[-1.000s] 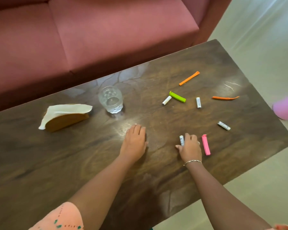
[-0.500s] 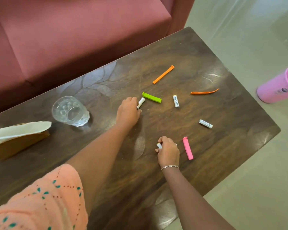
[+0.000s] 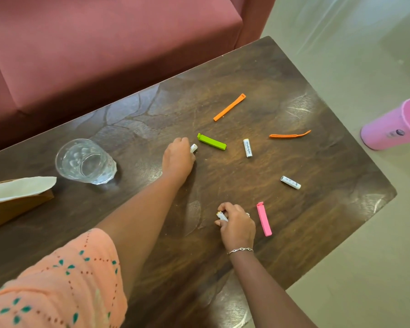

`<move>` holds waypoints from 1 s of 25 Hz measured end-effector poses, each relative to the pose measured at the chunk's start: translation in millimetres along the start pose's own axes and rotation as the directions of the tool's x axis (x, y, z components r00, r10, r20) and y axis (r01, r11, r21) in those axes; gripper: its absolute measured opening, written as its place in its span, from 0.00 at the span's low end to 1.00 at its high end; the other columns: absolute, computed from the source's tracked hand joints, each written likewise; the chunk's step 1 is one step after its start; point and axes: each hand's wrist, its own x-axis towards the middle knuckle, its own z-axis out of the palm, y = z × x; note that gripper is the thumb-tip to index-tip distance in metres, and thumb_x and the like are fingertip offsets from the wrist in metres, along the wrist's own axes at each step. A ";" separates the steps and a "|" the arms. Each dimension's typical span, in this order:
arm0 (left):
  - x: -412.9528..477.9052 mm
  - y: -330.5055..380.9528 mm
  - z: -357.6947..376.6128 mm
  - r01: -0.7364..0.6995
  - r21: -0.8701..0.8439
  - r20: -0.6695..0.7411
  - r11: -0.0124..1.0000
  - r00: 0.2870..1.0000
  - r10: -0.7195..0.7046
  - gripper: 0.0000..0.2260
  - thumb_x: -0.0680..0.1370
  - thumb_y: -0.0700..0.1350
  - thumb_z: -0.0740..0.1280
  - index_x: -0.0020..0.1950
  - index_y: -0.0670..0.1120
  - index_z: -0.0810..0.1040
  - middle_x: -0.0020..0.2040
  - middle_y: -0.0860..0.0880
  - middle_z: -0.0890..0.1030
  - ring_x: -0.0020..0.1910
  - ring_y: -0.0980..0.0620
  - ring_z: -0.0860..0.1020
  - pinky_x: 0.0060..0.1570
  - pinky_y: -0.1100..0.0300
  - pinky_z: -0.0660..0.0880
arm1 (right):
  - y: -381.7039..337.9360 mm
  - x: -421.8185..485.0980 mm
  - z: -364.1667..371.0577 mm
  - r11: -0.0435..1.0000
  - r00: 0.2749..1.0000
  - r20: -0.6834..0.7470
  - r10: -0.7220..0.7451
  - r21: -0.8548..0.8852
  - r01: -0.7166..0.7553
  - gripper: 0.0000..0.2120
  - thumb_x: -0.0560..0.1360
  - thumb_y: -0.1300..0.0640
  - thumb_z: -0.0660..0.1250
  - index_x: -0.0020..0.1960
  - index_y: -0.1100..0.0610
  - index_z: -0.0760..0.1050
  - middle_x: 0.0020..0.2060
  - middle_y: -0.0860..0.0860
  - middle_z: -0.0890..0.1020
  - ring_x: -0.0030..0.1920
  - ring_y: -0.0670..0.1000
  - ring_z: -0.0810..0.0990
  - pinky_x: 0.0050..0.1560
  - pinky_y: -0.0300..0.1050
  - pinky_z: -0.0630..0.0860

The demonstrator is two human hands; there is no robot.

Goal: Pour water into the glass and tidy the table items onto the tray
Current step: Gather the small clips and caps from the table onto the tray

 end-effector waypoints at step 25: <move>-396.3 -413.6 -133.4 0.096 -0.189 -0.333 0.977 0.930 -0.156 0.04 0.72 0.44 0.64 0.45 0.50 0.70 0.41 0.55 0.73 0.38 0.56 0.71 0.38 0.63 0.69 | -251.6 -208.6 136.9 0.889 0.784 0.482 -0.391 0.420 0.185 0.07 0.67 0.71 0.71 0.42 0.63 0.77 0.31 0.54 0.77 0.23 0.36 0.73 0.26 0.28 0.72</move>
